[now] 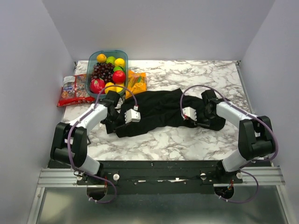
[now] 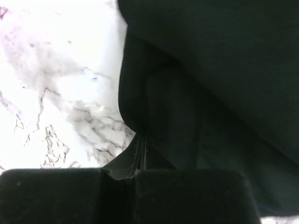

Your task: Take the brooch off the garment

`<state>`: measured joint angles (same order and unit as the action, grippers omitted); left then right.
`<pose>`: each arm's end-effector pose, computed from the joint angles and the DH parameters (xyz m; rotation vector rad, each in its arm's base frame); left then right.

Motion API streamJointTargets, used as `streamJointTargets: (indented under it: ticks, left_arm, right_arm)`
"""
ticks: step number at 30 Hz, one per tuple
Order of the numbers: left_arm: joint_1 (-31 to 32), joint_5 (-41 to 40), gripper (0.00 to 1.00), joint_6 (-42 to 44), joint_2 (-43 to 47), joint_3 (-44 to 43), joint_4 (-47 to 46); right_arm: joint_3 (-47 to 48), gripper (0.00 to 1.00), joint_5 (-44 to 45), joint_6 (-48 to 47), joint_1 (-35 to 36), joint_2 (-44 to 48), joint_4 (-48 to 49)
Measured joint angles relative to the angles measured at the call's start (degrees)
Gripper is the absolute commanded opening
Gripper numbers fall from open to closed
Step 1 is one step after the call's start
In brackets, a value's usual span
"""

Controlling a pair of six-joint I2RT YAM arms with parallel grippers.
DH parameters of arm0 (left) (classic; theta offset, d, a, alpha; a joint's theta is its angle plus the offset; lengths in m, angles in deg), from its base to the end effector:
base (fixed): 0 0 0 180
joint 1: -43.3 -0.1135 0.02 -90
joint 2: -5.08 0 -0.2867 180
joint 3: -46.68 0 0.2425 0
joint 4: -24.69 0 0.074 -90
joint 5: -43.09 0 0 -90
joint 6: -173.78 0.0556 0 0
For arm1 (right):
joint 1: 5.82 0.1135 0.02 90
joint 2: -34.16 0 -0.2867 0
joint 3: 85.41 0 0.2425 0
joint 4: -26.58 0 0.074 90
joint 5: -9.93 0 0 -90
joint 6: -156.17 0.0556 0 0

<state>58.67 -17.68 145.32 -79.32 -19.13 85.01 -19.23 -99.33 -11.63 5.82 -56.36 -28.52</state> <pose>0.2295 -0.0912 0.2013 1.7422 2.0833 -0.5479 0.2575 0.0718 0.1759 -1.9972 1.9545 0.2563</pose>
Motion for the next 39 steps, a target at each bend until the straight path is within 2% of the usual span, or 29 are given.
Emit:
streamJointTargets:
  ticks: [5,8,9,10,12,16,23,24,25,27,33,39]
  left_arm:
    - [-0.4,1.3,0.00,-5.5,-2.7,-8.6,1.3]
    - [-1.2,3.1,0.00,-10.1,-2.1,-14.0,0.3]
    - [-1.6,4.2,0.00,-12.1,-1.9,-16.2,-0.1]
    - [-1.9,4.8,0.00,-13.6,-1.7,-17.7,-0.7]
    - [-2.7,7.0,0.00,-17.8,-1.4,-22.0,-2.1]
    - [-3.3,10.8,0.00,-24.9,-1.2,-30.3,-4.9]
    - [-5.4,15.6,0.00,-38.8,-2.6,-42.4,-9.9]
    - [-5.8,15.9,0.00,-41.2,-2.9,-43.6,-11.1]
    - [-6.2,16.1,0.00,-44.0,-3.4,-44.8,-12.8]
    - [-6.7,16.1,0.00,-49.4,-4.4,-46.9,-16.1]
    - [-6.8,15.8,0.00,-65.6,-9.3,-53.9,-24.5]
    - [-6.1,12.2,0.00,-77.2,-11.8,-55.5,-30.5]
  right_arm:
    - [7.3,0.01,-3.0,6.4,0.0,4.3,-2.1]
    - [12.2,0.06,-5.5,9.5,0.0,8.7,-2.6]
    - [13.3,0.19,-6.1,10.4,0.0,9.7,-2.7]
    - [14.0,0.26,-6.4,11.0,0.0,10.3,-2.8]
    - [14.2,0.37,-7.0,11.9,0.0,10.5,-3.4]
    - [13.4,0.50,-7.4,12.6,0.0,7.7,-5.7]
    - [13.5,0.57,-9.8,15.1,0.0,4.7,-6.3]
    - [13.8,0.68,-10.3,15.2,0.0,4.4,-6.3]
    - [14.1,0.74,-10.7,15.2,0.0,4.2,-6.3]
    - [14.3,0.79,-11.6,15.0,0.0,4.0,-6.1]
    - [7.7,0.80,-12.5,13.2,2.2,9.4,2.3]
    - [1.6,0.79,-13.0,17.6,8.9,16.7,17.1]
